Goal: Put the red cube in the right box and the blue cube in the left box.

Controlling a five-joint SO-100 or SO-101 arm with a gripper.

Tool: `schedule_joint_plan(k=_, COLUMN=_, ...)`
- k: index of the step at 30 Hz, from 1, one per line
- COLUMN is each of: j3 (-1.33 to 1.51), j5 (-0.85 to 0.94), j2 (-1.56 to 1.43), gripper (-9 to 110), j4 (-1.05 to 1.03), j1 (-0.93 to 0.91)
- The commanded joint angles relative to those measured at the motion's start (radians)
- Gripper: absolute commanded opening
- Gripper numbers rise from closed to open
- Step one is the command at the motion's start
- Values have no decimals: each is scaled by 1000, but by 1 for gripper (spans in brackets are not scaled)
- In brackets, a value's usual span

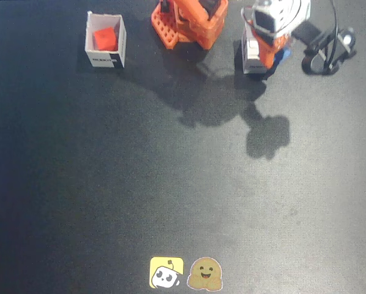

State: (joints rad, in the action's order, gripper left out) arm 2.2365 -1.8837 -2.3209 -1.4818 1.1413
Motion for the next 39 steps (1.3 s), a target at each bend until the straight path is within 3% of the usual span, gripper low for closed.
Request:
schedule_joint_plan(k=1, j3=-8, j5=-38, j2=-34, gripper=12, j4=-25, j1=51)
schedule_joint_plan(k=9, j3=-3, j5=-120, j2=-55, gripper=12, j4=-77, j1=164)
schedule_joint_plan(k=31, j3=2, j5=-118, j2=-89, gripper=12, j4=-133, j1=161)
schedule_joint_plan(k=39, j3=3, j5=-89, j2=-100, gripper=22, j4=-104, j1=164)
